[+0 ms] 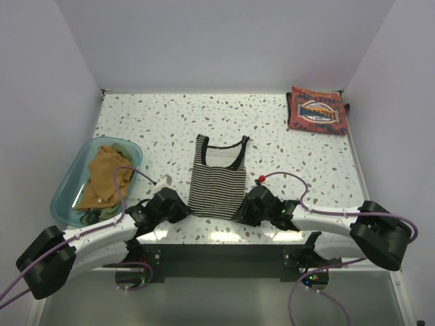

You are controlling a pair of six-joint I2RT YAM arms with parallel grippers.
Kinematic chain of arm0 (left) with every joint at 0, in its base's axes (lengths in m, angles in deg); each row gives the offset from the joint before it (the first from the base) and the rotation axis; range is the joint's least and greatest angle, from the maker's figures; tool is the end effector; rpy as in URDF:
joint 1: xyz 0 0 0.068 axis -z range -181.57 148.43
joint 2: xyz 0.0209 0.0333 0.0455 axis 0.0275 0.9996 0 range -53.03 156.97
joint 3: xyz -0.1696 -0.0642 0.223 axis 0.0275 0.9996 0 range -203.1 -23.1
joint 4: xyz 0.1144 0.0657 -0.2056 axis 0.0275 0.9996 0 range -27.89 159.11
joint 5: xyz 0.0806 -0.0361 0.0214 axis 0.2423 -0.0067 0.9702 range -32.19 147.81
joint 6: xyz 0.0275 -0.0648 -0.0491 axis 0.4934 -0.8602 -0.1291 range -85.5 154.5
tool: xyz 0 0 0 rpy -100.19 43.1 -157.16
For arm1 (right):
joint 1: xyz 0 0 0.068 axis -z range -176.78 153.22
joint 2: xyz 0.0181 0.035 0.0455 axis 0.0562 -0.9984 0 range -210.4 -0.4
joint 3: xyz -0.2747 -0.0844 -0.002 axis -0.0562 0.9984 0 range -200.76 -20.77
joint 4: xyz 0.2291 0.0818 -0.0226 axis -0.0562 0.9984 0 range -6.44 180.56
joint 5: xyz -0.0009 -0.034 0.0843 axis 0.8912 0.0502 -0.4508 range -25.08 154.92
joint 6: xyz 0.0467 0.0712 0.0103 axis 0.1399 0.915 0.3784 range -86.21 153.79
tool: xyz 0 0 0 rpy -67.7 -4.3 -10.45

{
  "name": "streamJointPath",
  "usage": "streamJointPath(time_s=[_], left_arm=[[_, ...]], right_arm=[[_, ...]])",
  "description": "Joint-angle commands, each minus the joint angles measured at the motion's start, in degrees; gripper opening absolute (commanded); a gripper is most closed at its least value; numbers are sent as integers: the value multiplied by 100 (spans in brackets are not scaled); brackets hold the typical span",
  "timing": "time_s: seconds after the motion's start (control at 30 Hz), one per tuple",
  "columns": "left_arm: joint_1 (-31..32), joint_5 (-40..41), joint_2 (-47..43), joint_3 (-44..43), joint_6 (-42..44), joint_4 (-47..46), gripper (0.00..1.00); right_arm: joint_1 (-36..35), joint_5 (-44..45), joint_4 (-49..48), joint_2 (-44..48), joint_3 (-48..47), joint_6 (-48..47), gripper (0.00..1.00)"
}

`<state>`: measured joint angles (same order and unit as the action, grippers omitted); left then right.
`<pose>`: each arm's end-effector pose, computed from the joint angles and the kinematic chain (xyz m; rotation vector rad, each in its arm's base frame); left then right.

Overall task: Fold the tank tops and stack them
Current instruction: Fold the tank top

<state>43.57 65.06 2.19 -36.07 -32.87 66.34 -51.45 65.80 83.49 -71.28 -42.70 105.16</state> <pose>0.1277 -0.1148 0.1267 -0.5479 2.4586 -0.7470 0.1287 0.1797 0.1330 0.3948 2.6369 0.8822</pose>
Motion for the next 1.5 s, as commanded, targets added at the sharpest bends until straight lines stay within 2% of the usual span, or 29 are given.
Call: streamJointPath(time_s=[0.0, 0.27, 0.47, 0.7, 0.83, 1.0, 1.1, 1.17, 1.27, 1.3, 1.4, 1.47], left_arm=[[73, 93, 6, 102, 84, 754, 0], [82, -3, -143, -267, 488, 1220, 0], [222, -136, -635, -487, 550, 1756, 0], [907, 145, -1390, -1118, 190, 2758, 0], [1102, 496, -1383, -1821, 146, 3285, 0], [1102, 866, -971, -2787, 233, 3400, 0], [1049, 1182, -559, -3253, 347, 3357, 0], [918, 1122, -320, -3465, 505, 3146, 0], [470, 737, 111, -3730, 813, 2734, 0], [112, 604, 338, -3817, 953, 2628, 0], [-452, 242, 838, -4045, 1243, 2075, 0], [-734, 24, 1191, -4239, 1393, 1644, 0]], right_arm=[[-43, 526, 859, -182, 199, -71, 29], [-52, 835, 1809, 337, -302, -694, 0], [-429, 614, 2371, 442, -742, -1134, 0], [-1352, 1334, 3627, 961, -1585, -976, 0], [-1379, 1537, 4172, 1137, -2130, -1152, 0], [-1370, 1915, 4490, 953, -2842, -1398, 0], [-1152, 1872, 4473, 795, -3132, -1660, 0], [-783, 1688, 4332, 742, -3220, -1837, 0], [-89, 1134, 4034, 584, -3326, -2354, 0], [69, 1020, 3990, 522, -3370, -2452, 0], [781, 353, 3639, 171, -3493, -2838, 0], [1458, -243, 3287, -240, -3685, -3101, 0]])
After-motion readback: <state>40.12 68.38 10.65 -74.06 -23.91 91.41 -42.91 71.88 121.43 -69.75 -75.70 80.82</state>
